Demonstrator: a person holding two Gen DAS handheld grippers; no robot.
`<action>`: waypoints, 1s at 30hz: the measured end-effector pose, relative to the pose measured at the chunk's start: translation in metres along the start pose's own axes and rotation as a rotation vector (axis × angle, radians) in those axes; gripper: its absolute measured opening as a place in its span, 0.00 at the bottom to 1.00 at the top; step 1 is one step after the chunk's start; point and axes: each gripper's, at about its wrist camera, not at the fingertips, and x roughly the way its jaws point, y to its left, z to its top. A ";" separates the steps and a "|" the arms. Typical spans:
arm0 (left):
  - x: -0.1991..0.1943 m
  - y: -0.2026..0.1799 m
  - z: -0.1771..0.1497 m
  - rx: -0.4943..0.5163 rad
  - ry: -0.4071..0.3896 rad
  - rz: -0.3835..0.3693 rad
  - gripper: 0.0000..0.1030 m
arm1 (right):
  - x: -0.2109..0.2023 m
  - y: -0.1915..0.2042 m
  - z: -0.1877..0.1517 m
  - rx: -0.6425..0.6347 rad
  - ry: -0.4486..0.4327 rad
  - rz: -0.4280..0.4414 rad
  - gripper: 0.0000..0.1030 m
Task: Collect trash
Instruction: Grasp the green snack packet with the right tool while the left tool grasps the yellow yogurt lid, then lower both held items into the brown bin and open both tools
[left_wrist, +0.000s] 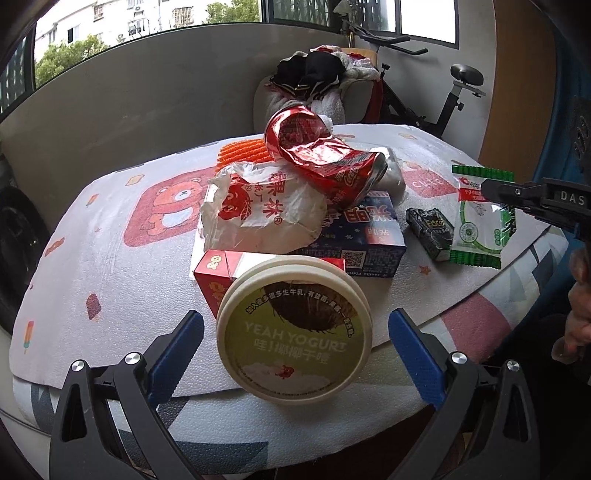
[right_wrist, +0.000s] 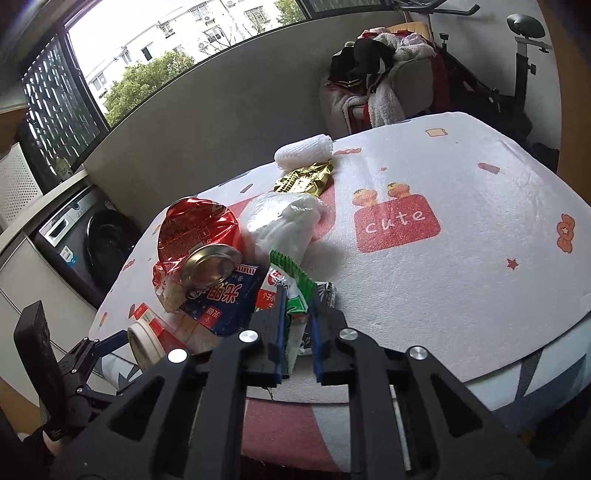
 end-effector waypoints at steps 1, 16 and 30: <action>0.003 0.001 -0.001 -0.005 0.011 -0.005 0.95 | 0.000 0.001 -0.001 -0.001 0.003 0.003 0.15; -0.055 0.016 -0.024 -0.071 -0.009 -0.038 0.82 | -0.027 0.036 -0.026 -0.081 0.019 0.069 0.15; -0.105 0.012 -0.087 -0.038 -0.045 -0.016 0.82 | -0.021 0.095 -0.115 -0.289 0.206 0.134 0.15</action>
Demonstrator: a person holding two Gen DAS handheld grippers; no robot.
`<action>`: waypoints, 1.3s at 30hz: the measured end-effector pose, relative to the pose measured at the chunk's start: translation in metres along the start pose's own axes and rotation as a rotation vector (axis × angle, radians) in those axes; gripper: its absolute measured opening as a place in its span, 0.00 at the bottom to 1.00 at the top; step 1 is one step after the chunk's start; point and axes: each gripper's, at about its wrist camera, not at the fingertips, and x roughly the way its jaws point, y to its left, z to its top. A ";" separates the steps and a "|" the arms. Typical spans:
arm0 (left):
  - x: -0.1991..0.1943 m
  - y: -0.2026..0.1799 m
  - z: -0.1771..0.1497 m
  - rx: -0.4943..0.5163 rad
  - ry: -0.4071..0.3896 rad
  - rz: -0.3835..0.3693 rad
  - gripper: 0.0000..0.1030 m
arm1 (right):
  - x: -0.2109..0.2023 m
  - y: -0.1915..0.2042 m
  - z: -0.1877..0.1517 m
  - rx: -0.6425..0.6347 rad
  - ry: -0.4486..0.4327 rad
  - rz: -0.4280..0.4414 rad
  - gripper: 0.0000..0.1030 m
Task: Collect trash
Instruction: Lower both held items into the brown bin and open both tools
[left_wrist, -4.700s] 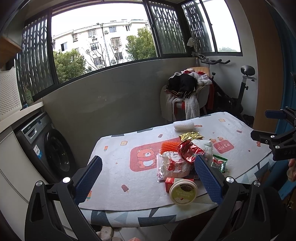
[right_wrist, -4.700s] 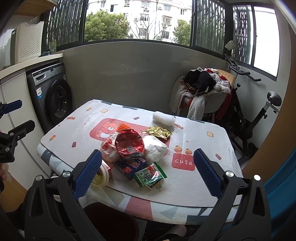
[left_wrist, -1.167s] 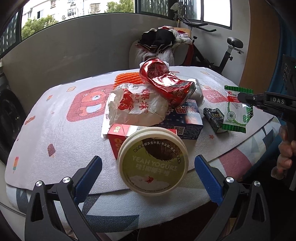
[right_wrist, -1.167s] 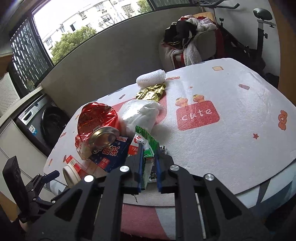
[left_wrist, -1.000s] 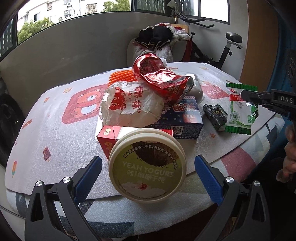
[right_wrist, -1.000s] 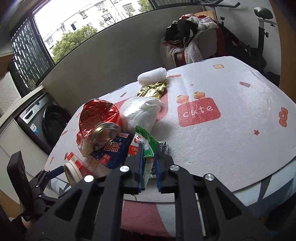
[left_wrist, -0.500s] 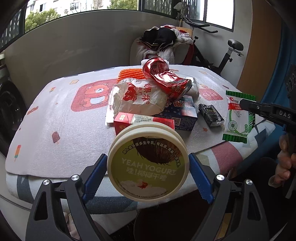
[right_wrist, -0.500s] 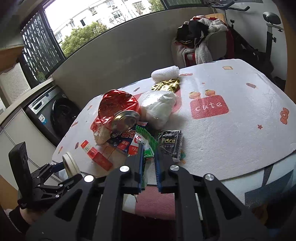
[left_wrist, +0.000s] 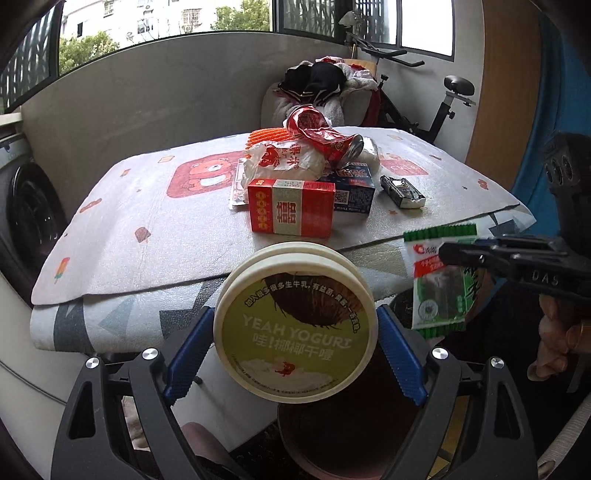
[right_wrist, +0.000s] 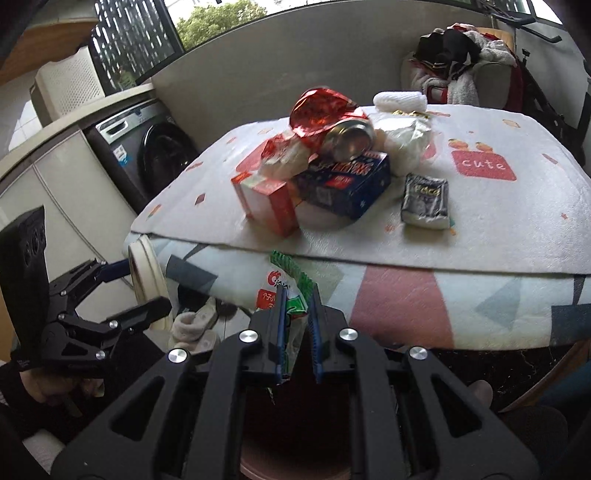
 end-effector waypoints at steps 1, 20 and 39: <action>-0.002 0.000 -0.002 -0.001 -0.006 -0.001 0.82 | 0.006 0.005 -0.006 -0.020 0.026 -0.001 0.15; 0.013 -0.010 -0.008 0.037 0.030 -0.068 0.83 | 0.034 0.018 -0.017 -0.107 0.115 -0.080 0.71; 0.029 -0.026 -0.012 0.100 0.094 -0.093 0.83 | 0.004 -0.006 0.002 -0.141 -0.050 -0.203 0.94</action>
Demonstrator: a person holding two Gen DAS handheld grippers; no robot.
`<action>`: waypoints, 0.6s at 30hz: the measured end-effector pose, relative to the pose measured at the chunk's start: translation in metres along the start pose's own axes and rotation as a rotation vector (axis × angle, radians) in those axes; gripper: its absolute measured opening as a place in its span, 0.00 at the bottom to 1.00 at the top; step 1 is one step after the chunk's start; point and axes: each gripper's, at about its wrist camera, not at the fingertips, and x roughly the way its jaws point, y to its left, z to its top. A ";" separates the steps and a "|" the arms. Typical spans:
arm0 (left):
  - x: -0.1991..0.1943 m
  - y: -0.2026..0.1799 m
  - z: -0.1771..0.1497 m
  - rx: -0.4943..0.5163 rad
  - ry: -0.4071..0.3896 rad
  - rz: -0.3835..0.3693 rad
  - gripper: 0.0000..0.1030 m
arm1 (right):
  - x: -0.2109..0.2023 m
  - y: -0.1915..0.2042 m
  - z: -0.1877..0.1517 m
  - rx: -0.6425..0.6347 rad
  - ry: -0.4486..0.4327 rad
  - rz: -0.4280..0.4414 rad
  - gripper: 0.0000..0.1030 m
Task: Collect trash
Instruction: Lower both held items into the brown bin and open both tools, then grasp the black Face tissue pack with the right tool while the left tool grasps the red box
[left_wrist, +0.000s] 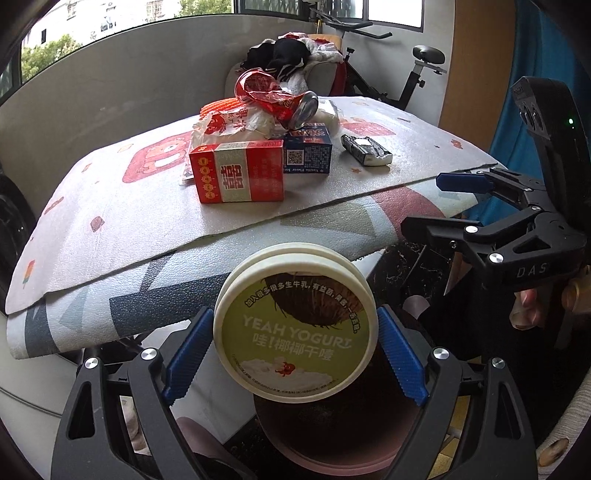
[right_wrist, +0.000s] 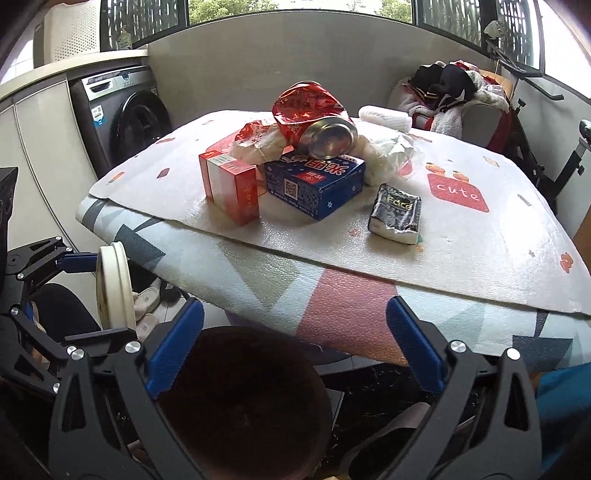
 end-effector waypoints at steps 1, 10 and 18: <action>0.001 -0.001 0.000 0.003 0.001 -0.002 0.83 | 0.001 0.001 -0.001 -0.001 0.002 0.002 0.94; 0.002 -0.004 0.000 0.019 0.009 -0.002 0.90 | 0.006 0.000 -0.001 0.013 0.018 -0.040 0.94; -0.005 0.012 0.002 -0.055 -0.034 0.053 0.90 | 0.005 -0.010 0.000 0.058 -0.009 -0.061 0.94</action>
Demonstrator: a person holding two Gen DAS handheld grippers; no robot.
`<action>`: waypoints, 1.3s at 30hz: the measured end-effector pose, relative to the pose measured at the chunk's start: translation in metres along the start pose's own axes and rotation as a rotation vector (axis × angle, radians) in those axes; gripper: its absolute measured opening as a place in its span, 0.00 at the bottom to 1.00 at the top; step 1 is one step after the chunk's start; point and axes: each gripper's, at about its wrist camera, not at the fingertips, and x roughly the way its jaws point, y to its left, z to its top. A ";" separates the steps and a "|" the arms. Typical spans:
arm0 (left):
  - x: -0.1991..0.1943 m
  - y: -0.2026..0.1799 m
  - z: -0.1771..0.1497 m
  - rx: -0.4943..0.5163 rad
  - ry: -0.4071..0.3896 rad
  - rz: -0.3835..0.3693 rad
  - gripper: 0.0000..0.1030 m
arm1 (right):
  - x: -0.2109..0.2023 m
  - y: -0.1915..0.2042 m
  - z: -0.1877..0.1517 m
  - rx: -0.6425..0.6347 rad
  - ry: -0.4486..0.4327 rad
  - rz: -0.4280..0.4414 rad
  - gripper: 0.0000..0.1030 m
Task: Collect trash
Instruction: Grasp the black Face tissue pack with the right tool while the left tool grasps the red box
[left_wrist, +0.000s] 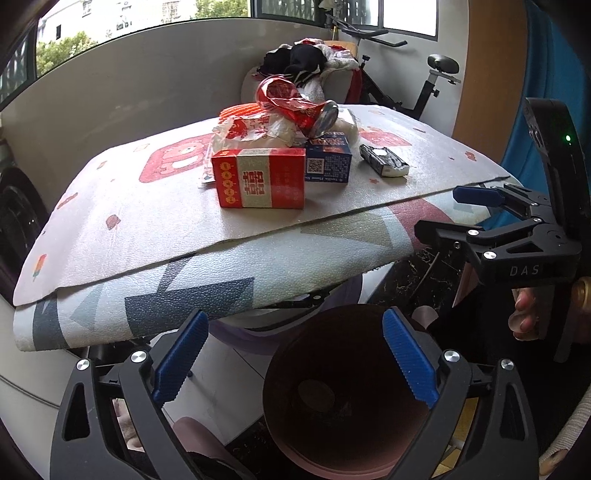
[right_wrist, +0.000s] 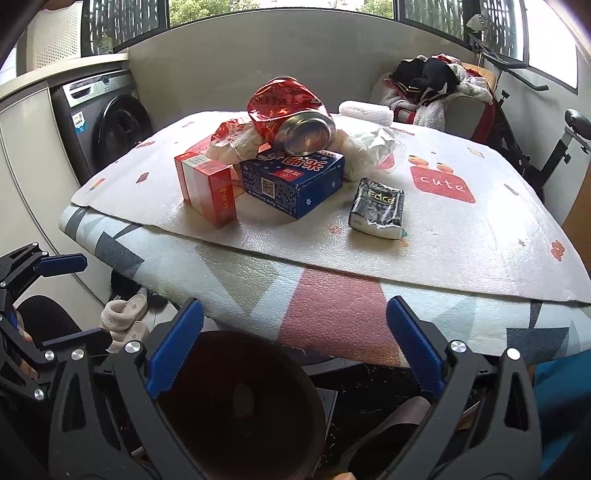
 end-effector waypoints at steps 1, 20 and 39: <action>0.000 0.002 0.001 -0.011 -0.006 0.004 0.90 | 0.000 -0.002 0.000 0.008 -0.004 0.003 0.95; -0.025 0.027 0.041 0.001 -0.196 0.143 0.94 | 0.008 -0.033 0.028 0.044 0.049 -0.021 0.94; 0.024 0.042 0.080 -0.051 -0.091 0.050 0.94 | 0.096 -0.085 0.081 0.164 0.142 -0.012 0.71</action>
